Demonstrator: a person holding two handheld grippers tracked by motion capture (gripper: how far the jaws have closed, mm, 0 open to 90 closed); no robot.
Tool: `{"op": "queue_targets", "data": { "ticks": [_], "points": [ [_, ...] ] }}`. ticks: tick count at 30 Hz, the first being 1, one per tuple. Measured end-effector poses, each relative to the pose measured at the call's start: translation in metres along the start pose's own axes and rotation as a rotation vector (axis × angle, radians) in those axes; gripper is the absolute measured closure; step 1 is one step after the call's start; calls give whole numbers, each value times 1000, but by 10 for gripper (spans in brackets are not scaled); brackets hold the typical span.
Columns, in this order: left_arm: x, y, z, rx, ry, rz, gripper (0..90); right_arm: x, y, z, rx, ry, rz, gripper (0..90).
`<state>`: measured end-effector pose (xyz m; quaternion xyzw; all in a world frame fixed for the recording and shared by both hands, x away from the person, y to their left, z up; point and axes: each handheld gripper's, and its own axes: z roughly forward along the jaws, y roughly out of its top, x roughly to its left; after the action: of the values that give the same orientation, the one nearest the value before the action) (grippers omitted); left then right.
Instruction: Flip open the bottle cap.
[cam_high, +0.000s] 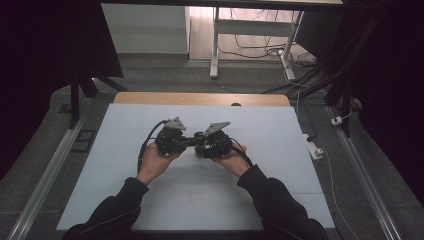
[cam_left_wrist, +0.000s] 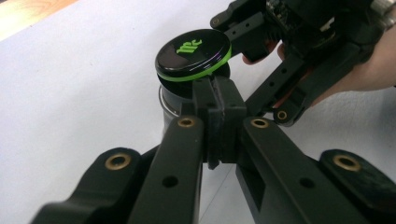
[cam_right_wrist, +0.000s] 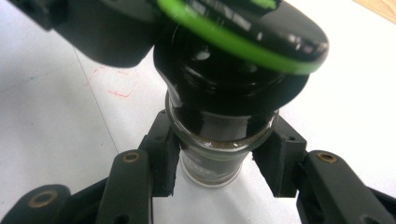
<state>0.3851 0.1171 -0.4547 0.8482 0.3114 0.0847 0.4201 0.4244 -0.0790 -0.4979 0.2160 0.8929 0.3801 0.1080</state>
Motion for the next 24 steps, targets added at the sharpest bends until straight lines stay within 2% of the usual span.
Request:
{"op": "queue_targets", "data": {
  "ticks": [10,24],
  "points": [
    [4,7,-3,-12,9,-2,890,0,0,0,4,-2,-1,528],
    [15,21,0,-39,38,-32,890,0,0,0,1,-4,-14,528]
  ]
}}
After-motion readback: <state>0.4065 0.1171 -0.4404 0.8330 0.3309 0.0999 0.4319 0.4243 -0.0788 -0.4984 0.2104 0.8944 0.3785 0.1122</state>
